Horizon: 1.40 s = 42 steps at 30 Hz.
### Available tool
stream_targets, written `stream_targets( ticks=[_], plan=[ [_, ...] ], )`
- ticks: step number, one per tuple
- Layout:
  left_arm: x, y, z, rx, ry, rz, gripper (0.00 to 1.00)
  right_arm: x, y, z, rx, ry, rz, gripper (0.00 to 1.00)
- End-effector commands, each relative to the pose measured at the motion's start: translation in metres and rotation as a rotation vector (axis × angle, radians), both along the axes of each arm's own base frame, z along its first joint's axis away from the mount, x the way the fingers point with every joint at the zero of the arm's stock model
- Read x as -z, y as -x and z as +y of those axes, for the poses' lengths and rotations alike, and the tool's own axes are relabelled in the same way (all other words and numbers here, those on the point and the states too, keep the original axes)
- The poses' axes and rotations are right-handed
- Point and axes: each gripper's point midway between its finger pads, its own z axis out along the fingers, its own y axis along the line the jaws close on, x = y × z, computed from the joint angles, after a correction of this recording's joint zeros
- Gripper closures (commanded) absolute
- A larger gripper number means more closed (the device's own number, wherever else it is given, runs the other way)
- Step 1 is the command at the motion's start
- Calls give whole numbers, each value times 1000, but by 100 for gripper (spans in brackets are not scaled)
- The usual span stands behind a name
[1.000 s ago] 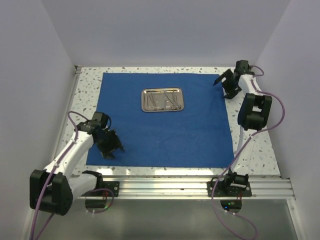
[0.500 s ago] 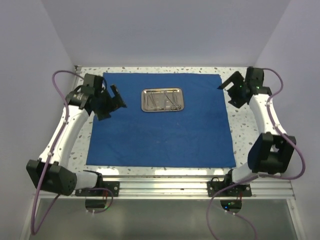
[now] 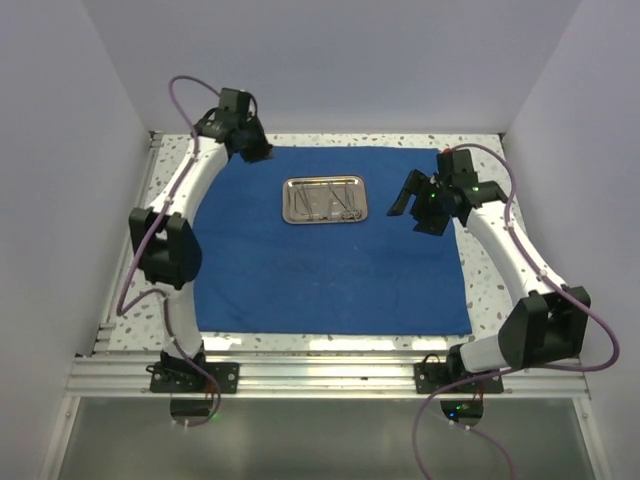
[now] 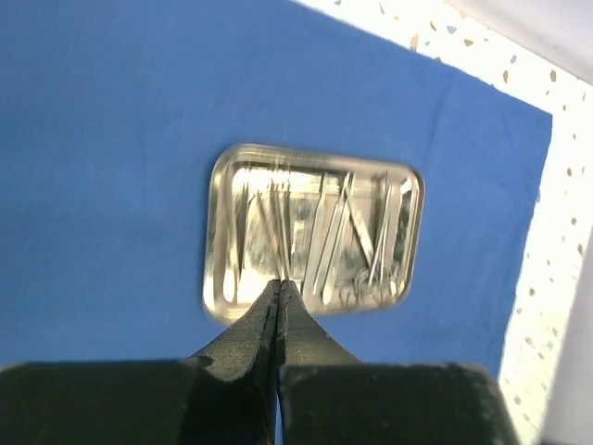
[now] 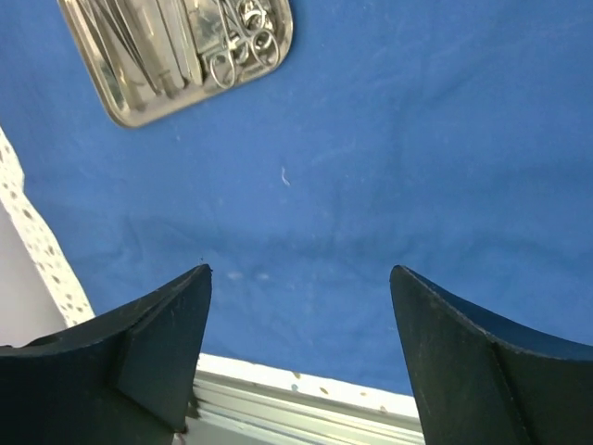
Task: Open and lay out the surgical kit
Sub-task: Pick up the medical item from the container.
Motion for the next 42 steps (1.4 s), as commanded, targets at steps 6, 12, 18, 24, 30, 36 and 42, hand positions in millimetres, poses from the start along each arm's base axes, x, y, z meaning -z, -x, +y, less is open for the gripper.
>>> stream_targets(
  ticks=[6, 12, 18, 24, 30, 36, 42],
  plan=[
    [75, -24, -46, 43, -228, 83, 78, -25, 48, -14, -149, 78, -19, 32],
    [100, -19, -82, 92, -308, 84, 38, 3, 61, -21, -200, 131, 51, 30],
    [108, -25, -115, 128, -315, 39, 44, 11, 60, -19, -206, 126, 77, 30],
    [105, -42, -122, 124, -311, -27, 50, 11, 46, -23, -166, 149, 75, 31],
    [128, -42, -124, 152, -317, 8, 55, 6, 43, -32, -168, 204, 79, 32],
    [154, -26, -125, 189, -351, 67, 61, 12, 45, -33, -166, 205, 98, 33],
    [180, -2, -129, 235, -380, 133, 64, 19, 51, -35, -173, 213, 110, 34]
  ],
)
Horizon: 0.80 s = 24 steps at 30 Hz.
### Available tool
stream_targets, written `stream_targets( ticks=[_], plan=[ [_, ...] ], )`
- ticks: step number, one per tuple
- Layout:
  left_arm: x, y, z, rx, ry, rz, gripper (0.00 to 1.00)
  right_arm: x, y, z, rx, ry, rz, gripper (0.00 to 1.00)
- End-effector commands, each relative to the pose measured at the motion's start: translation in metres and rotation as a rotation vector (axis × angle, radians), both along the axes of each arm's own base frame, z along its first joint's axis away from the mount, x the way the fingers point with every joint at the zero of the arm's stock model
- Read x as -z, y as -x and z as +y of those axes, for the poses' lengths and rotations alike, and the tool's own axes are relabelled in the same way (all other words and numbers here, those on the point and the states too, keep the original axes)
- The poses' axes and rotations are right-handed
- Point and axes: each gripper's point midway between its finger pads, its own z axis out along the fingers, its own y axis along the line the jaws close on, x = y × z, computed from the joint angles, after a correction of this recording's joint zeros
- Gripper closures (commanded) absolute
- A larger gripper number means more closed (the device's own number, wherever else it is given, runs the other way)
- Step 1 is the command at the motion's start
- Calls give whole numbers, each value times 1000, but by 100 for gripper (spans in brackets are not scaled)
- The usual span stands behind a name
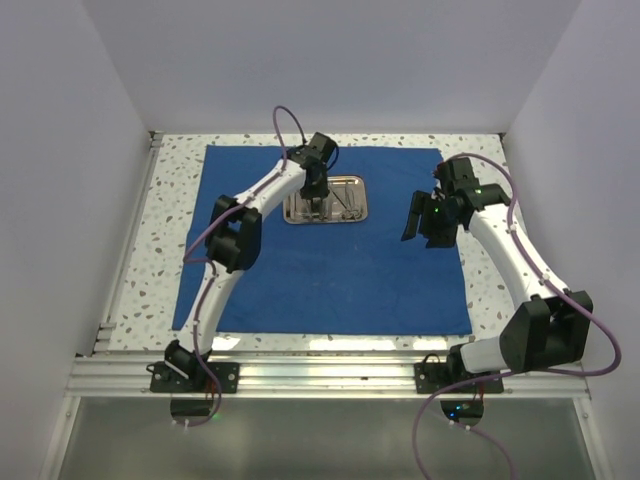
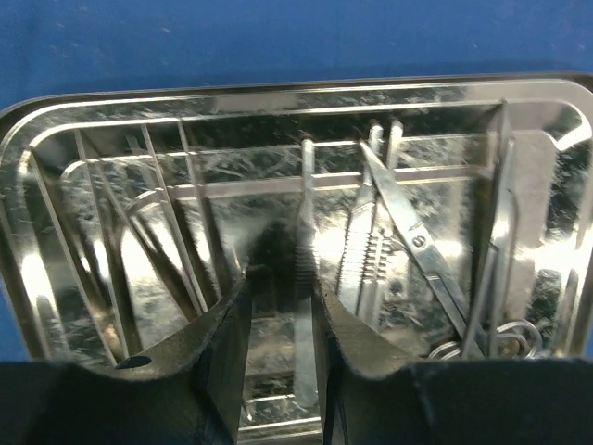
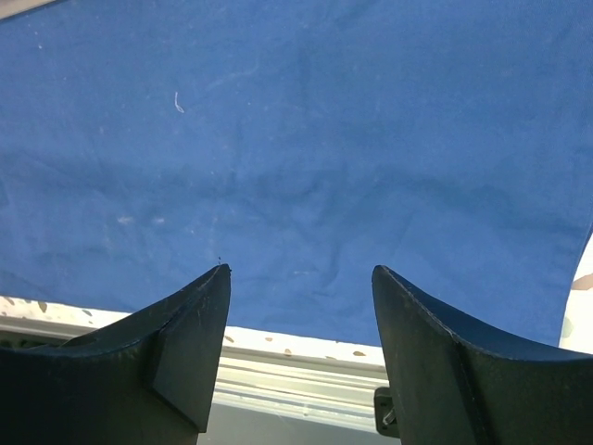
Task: Open and lay out the surgical kit
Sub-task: Pick up the medical item from the container.
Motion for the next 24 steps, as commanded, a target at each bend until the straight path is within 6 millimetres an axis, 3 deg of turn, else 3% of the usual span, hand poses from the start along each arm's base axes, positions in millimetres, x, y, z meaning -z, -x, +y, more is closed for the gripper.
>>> stream_targets(
  ticks=[1, 7, 11, 20, 24],
  plan=[
    [12, 11, -13, 57, -21, 11, 64, 0, 6, -5, -17, 25, -1, 34],
    [45, 38, -8, 53, -75, 120, 66, 4, 14, -8, -24, 34, 7, 34],
    [63, 67, -1, 54, -103, 201, 70, 7, 19, -10, -27, 38, 11, 34],
    [74, 108, 23, 20, -193, 301, 73, 17, 29, -9, -34, 32, 30, 35],
    [79, 115, 23, 25, -183, 315, 73, 16, 29, -10, -34, 33, 24, 35]
  ],
)
